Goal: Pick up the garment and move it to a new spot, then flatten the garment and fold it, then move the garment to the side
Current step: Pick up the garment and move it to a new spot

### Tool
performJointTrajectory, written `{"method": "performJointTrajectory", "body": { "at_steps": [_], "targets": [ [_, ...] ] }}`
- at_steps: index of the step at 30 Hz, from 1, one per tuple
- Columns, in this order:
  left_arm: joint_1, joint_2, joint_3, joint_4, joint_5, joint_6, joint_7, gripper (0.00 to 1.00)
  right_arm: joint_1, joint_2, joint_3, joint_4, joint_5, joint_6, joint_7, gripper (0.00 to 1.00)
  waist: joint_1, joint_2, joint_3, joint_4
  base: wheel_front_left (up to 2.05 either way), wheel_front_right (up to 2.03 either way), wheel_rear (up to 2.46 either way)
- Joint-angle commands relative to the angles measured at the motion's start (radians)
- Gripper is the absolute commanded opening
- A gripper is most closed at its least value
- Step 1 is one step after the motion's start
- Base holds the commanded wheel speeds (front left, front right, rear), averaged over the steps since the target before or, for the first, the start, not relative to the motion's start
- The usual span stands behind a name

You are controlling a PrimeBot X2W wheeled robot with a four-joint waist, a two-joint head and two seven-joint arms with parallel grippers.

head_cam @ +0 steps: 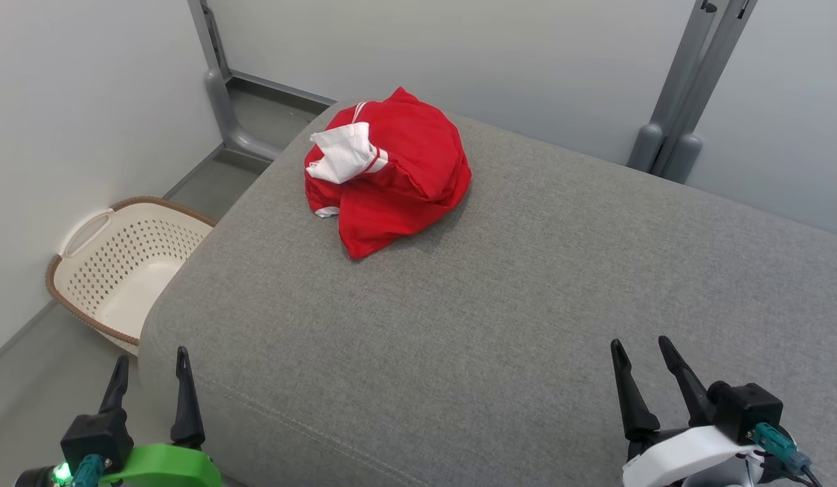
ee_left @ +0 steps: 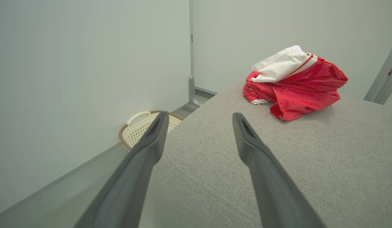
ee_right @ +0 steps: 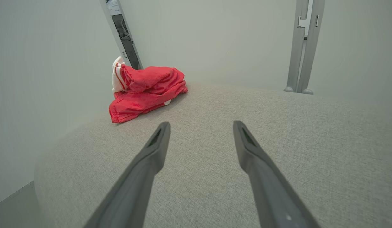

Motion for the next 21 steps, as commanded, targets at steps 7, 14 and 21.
{"method": "performJointTrajectory", "body": {
  "at_steps": [7,14,21],
  "targets": [
    [-0.122,0.021,0.002,0.006,-0.020,-0.019,0.005,1.00,0.003,-0.022,-0.013,-0.018,-0.020,0.000,-0.003,1.00,0.0000,0.0000,0.042,-0.081,0.00,0.00,0.00],
    [-0.317,0.049,0.018,0.016,-0.046,-0.036,0.026,1.00,-0.043,-0.071,-0.031,-0.046,-0.021,0.000,0.003,1.00,0.0000,0.0000,0.152,-0.217,0.00,0.00,0.00],
    [-0.550,0.098,0.022,0.056,-0.050,-0.060,0.068,1.00,-0.096,-0.118,-0.079,-0.085,-0.014,0.000,0.006,1.00,0.0000,0.0000,0.291,-0.341,0.00,0.00,0.00]
  ]
}}
